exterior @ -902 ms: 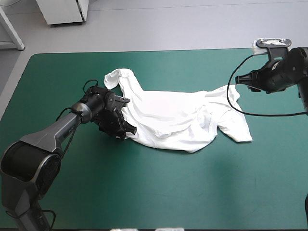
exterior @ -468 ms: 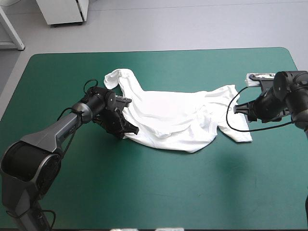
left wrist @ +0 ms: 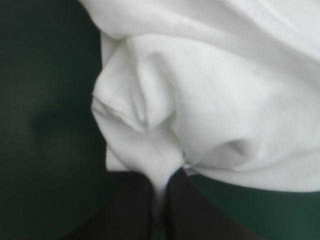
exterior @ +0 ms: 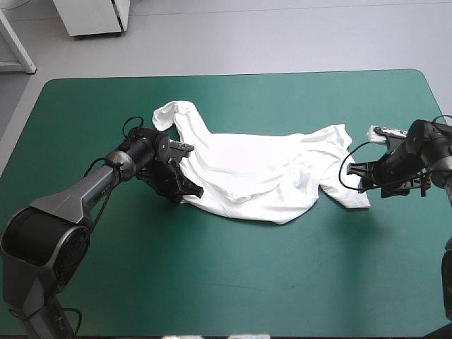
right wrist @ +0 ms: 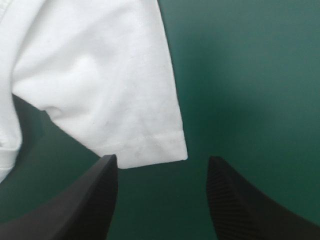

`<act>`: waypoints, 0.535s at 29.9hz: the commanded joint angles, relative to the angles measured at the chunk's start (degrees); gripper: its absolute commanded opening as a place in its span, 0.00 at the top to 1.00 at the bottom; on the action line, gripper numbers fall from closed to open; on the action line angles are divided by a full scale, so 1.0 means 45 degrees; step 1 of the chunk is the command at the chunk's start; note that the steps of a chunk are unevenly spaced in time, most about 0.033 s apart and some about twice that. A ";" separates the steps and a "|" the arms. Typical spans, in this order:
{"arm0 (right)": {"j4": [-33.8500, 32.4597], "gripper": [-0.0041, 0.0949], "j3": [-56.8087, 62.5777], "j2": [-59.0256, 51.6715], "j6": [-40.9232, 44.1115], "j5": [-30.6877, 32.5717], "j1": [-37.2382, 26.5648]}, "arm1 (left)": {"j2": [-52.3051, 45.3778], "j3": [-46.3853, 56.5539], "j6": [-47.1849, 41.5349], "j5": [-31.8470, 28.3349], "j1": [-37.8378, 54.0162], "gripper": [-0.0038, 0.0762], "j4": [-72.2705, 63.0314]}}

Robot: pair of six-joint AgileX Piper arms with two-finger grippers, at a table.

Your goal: Fold the cloth

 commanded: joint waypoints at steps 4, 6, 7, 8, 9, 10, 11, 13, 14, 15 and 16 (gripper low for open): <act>0.0287 0.44 0.0688 -0.0048 -0.0144 -0.1187 -0.0093 | -0.0277 -0.0149 -0.0005 -0.0149 -0.0027 0.96 -0.0382; 0.0287 0.44 0.0947 0.0004 -0.0144 -0.1504 -0.0093 | -0.0277 -0.0149 -0.0005 -0.0149 -0.0027 0.96 -0.0482; 0.0287 0.44 0.1080 0.0005 -0.0144 -0.1671 -0.0093 | -0.0277 -0.0149 -0.0005 -0.0174 -0.0027 0.96 -0.0547; 0.0338 0.44 0.1200 0.0005 -0.0144 -0.1833 -0.0093 | -0.0277 -0.0149 -0.0005 -0.0174 -0.0027 0.96 -0.0637; 0.0401 0.44 0.1303 0.0024 -0.0144 -0.1977 -0.0070 | -0.0277 -0.0149 -0.0005 -0.0174 -0.0027 0.96 -0.0710; 0.0397 0.44 0.1353 0.0061 -0.0144 -0.2128 -0.0070 | -0.0277 -0.0149 -0.0005 -0.0174 -0.0027 0.96 -0.0847; 0.0492 0.44 0.1382 0.0131 -0.0144 -0.2238 -0.0070 | -0.0277 -0.0149 -0.0005 -0.0174 -0.0027 0.96 -0.0900; 0.0624 0.46 0.1382 0.0410 -0.0144 -0.2298 -0.0013 | -0.0277 -0.0149 -0.0005 -0.0174 -0.0027 0.96 -0.0896; 0.0624 0.49 0.1382 0.0602 -0.0144 -0.2317 0.0053 | -0.0277 -0.0149 -0.0005 -0.0174 -0.0027 0.96 -0.0896; 0.0678 0.52 0.1382 0.0816 -0.0144 -0.2317 0.0145 | -0.0277 -0.0149 -0.0005 -0.0174 -0.0027 0.96 -0.0896; 0.0716 0.56 0.1382 0.1020 -0.0121 -0.2317 0.0277 | -0.0277 -0.0149 -0.0005 -0.0174 -0.0027 0.96 -0.0896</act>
